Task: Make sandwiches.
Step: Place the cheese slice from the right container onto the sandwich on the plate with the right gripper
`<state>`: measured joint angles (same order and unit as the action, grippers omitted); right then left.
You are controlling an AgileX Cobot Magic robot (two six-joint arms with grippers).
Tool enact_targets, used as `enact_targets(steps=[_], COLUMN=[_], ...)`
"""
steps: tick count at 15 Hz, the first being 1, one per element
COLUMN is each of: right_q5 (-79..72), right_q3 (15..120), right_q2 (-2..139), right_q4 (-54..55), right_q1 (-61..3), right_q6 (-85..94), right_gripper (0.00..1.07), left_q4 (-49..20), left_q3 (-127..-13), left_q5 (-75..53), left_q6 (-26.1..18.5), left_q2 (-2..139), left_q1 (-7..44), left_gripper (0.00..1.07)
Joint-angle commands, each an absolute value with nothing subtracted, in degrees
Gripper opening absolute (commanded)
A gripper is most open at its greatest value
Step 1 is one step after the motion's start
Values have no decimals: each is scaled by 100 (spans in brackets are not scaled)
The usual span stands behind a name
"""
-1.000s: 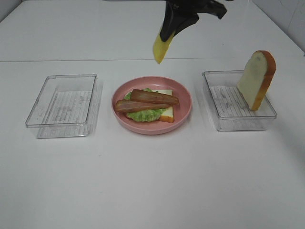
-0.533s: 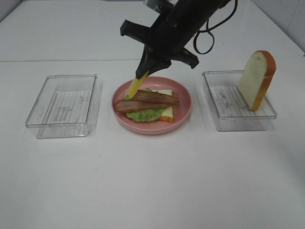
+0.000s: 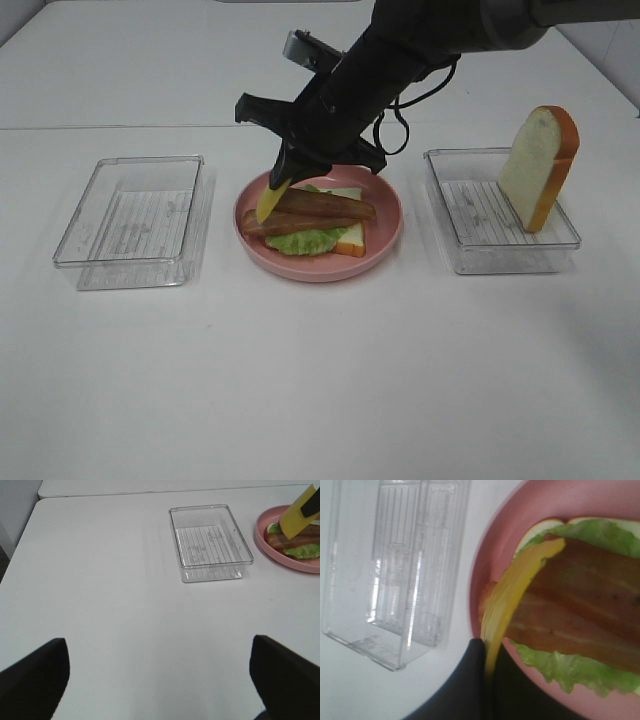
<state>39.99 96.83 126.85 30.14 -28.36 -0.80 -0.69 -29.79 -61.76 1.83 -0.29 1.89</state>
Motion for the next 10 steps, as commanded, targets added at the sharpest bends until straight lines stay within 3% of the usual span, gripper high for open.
enact_targets(steps=[1,3,5,7,8,10], right_q5=[4079,4246,4486,4566,4566,4652], right_q3=[9666,9666,9666,9666,9666,9706], right_q2=[12806,12829,12829,12829,12829,12806], right_q4=[2315,1180,997,1020,1089,1106], right_q1=[-2859,-2859,-2859,-2859,-2859,-2859], right_q6=[-378,-1094,-1146,-1134,-1089,-951], right_gripper=[0,0,0,10,39,84], left_q4=[-80,-80,-80,-80,-80,-80], left_q3=[-2974,-2974,-2974,-2974,-2974,-2974], left_q5=[-6159,-6159,-6159,-6159,-6159,-6159], left_q6=[172,172,172,172,172,172], left_q2=[-109,-109,-109,-109,-109,-109], left_q1=[195,195,195,195,195,195], left_gripper=[89,89,89,89,89,89])
